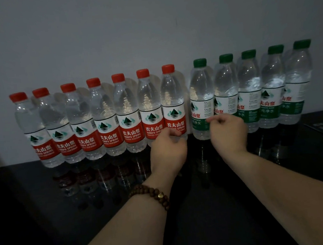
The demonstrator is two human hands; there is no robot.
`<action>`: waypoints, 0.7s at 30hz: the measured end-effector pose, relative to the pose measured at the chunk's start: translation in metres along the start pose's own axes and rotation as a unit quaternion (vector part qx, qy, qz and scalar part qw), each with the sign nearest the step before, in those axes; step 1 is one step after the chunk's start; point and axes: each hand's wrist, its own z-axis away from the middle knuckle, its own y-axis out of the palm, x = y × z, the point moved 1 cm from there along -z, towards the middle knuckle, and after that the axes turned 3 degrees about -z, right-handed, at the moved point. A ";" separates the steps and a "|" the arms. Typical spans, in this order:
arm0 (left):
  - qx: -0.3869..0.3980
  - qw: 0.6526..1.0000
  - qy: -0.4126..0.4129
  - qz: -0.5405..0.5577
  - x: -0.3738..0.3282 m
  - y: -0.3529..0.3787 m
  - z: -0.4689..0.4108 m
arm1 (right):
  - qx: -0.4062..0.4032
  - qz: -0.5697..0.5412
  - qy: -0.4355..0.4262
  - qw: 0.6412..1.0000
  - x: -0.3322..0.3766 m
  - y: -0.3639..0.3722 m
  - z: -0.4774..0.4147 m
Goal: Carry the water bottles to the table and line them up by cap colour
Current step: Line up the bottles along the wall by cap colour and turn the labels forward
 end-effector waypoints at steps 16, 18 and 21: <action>0.139 0.975 0.024 -0.171 -0.010 0.022 0.002 | 0.069 -0.003 0.042 0.997 -0.015 0.002 -0.008; 0.144 0.973 0.034 -0.177 -0.009 0.023 0.003 | 0.086 0.016 0.039 0.995 -0.016 0.004 -0.009; 0.152 0.968 0.054 -0.190 -0.007 0.024 0.001 | 0.034 0.018 0.029 0.999 -0.014 0.001 -0.011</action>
